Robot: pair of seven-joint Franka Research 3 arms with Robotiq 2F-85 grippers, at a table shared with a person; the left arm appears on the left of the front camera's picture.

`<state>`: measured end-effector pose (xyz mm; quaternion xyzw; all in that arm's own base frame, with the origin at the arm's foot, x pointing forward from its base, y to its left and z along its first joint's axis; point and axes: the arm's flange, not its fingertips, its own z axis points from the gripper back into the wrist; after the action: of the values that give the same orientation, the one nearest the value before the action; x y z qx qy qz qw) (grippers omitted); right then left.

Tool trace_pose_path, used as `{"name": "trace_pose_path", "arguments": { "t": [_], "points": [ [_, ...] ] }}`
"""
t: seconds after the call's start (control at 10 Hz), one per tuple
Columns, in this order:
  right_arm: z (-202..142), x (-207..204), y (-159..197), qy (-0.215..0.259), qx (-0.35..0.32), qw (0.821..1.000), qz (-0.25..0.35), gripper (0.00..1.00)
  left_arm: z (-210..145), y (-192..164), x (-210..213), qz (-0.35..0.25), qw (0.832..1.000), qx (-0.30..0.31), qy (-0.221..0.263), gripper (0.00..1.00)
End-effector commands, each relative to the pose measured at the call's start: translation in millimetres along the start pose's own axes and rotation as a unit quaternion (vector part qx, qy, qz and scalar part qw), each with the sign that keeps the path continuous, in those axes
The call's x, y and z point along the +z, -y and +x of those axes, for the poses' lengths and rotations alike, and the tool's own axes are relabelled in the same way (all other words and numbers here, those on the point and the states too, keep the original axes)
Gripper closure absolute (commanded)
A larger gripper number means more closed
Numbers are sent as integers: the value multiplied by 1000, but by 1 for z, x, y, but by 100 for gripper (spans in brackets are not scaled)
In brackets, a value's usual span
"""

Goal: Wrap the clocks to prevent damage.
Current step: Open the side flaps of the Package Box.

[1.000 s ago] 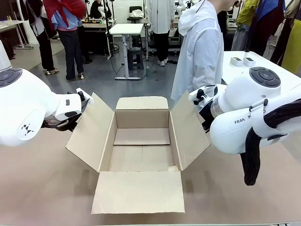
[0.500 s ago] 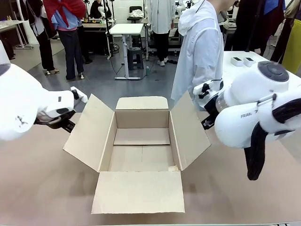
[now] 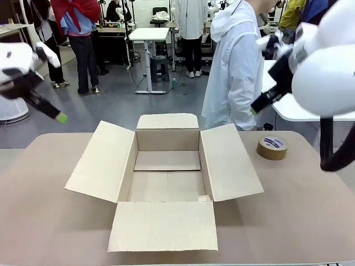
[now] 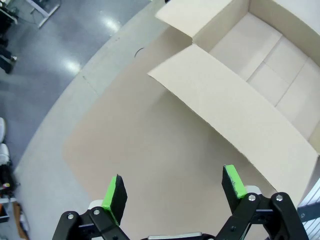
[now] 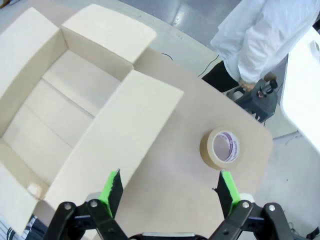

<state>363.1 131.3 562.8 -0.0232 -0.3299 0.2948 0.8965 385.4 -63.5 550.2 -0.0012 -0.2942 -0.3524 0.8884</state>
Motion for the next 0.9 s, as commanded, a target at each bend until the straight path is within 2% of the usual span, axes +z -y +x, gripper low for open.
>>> {"name": "trace_pose_path", "arguments": {
  "t": [0.0,0.3,0.4,0.5,0.8],
  "points": [
    [42,8,-25,-25,30,999,11,0,43,2,15,-1,999,-28,-37,0],
    [90,21,-56,-60,39,997,5,0,92,16,32,-10,996,-40,-75,0],
    [94,19,-62,-62,39,997,-9,0,97,20,33,-5,997,-19,-76,0],
    [75,25,-56,-40,47,998,21,0,78,22,31,-17,998,-46,-50,0],
    [75,25,-56,-40,47,998,21,0,78,22,31,-17,998,-46,-50,0]
  ]
}}
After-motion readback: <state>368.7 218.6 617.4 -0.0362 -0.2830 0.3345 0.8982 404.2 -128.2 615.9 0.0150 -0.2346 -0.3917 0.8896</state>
